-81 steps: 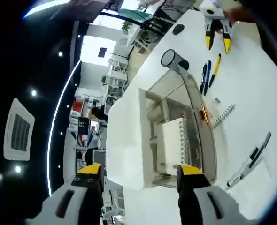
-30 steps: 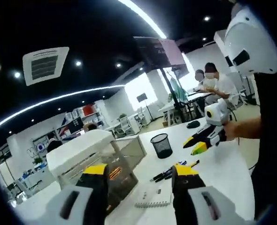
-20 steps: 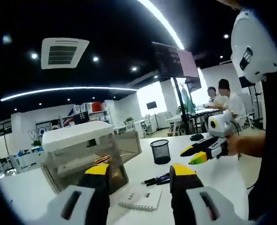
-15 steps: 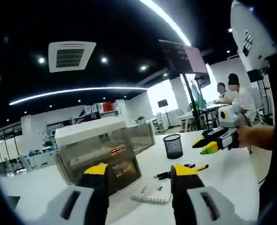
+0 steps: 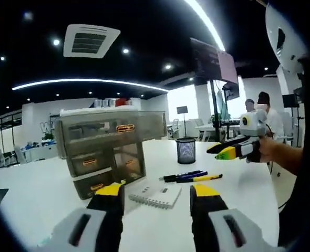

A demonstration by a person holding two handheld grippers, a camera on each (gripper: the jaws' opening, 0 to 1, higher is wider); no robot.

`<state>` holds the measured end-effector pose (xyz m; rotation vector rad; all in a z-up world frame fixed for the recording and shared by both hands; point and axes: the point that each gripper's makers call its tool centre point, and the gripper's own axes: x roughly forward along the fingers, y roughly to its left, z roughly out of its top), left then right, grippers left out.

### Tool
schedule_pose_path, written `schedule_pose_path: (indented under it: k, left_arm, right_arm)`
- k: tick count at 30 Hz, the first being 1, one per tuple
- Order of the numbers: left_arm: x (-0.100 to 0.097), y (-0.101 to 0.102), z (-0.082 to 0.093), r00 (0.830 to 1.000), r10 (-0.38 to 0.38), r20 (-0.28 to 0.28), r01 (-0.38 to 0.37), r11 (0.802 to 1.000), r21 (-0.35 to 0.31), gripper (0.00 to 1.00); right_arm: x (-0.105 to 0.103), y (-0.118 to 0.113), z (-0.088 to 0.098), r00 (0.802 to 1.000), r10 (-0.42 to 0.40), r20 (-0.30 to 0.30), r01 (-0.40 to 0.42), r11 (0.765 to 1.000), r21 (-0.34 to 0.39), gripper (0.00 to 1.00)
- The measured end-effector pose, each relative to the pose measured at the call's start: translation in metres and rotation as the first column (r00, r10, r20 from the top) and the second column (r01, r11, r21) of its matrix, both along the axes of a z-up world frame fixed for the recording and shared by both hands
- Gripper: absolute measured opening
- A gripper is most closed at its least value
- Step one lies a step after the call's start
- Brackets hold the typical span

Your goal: Pick up the scattered pens and sticky notes one by one and arrange them into an orderly layout on the desk, lining the pens up parallel to each other and squaring the sticky note stack until the whole desk area is clear and organized

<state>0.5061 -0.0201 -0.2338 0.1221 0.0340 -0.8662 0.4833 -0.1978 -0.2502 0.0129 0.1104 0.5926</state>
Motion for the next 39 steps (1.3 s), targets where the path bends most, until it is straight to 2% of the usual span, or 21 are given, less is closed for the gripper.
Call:
schedule_pose_path:
  k: [15, 24, 27, 29, 30, 33, 36, 39]
  left_arm:
    - [-0.020, -0.011, -0.023, 0.996, -0.055, -0.064, 0.055, 0.998, 0.011, 0.49]
    - [-0.023, 0.006, -0.022, 0.997, -0.025, -0.075, 0.027, 0.999, 0.026, 0.46]
    - [-0.032, 0.014, -0.033, 0.996, -0.020, -0.092, 0.025, 0.999, 0.048, 0.45]
    - [-0.035, 0.017, -0.038, 0.993, -0.014, -0.116, 0.019, 0.999, 0.047, 0.45]
    - [-0.039, 0.021, -0.044, 0.989, -0.010, -0.147, 0.015, 0.999, 0.032, 0.46]
    - [-0.043, 0.026, -0.054, 0.984, 0.000, -0.179, 0.007, 0.999, 0.033, 0.47]
    - [-0.046, 0.029, -0.057, 0.983, 0.013, -0.185, -0.005, 0.999, 0.041, 0.47]
    - [-0.047, 0.034, -0.058, 0.985, 0.029, -0.170, -0.020, 0.998, 0.057, 0.47]
  right_arm:
    - [-0.002, -0.006, -0.009, 0.999, -0.026, -0.044, 0.025, 1.000, -0.011, 0.33]
    - [-0.001, 0.007, -0.024, 0.993, 0.013, -0.115, -0.020, 0.998, -0.059, 0.32]
    - [0.001, 0.014, -0.032, 0.990, 0.024, -0.141, -0.035, 0.997, -0.074, 0.33]
    - [0.002, 0.018, -0.034, 0.988, 0.028, -0.152, -0.040, 0.996, -0.079, 0.33]
    - [0.002, 0.024, -0.034, 0.986, 0.039, -0.160, -0.053, 0.995, -0.087, 0.33]
    - [0.001, 0.036, -0.033, 0.983, 0.078, -0.164, -0.096, 0.990, -0.106, 0.29]
    - [-0.002, 0.046, -0.031, 0.980, 0.106, -0.170, -0.133, 0.979, -0.154, 0.24]
    - [-0.003, 0.058, -0.032, 0.977, 0.135, -0.164, -0.178, 0.943, -0.283, 0.24]
